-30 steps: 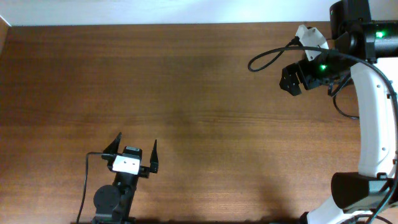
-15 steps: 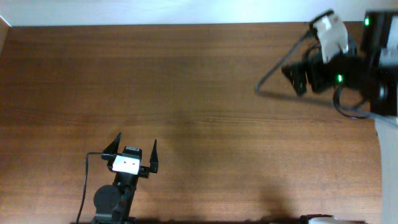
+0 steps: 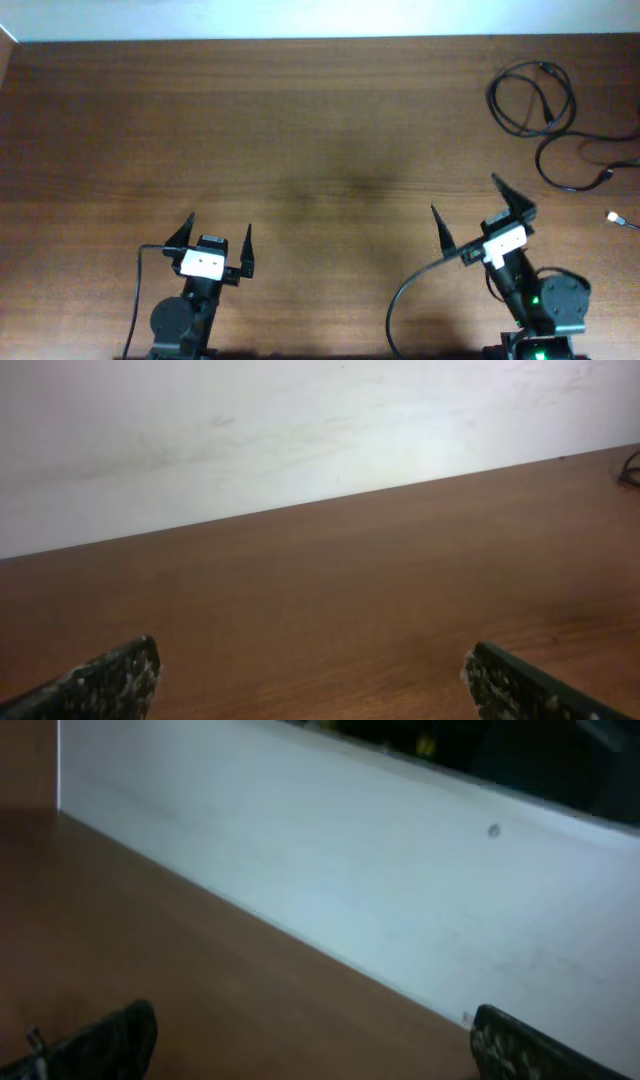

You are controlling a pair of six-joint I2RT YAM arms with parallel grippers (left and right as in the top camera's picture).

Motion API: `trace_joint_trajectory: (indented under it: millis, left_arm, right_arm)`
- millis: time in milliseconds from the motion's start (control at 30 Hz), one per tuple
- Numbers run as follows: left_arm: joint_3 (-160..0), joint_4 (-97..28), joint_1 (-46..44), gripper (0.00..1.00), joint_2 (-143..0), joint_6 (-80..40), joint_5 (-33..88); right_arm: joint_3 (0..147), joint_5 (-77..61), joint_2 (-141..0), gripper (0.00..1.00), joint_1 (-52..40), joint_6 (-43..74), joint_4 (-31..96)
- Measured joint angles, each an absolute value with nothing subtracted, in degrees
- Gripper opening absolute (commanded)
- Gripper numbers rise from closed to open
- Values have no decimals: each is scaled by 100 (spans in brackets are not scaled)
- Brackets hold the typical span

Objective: Untangle cables

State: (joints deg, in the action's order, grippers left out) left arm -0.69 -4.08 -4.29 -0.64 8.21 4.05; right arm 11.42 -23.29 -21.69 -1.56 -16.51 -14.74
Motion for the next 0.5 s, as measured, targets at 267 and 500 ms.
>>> trace_joint_trajectory:
  millis: [267,500]
  left_arm:
    - [-69,-410,-429,99,-60,821,405]
    - [-69,-410,-429,99,-58,821,408]
  right_arm:
    - [69,-2259,-386,99,-156,-1632,-733]
    - [62,-722,-69,99,-154,290,366]
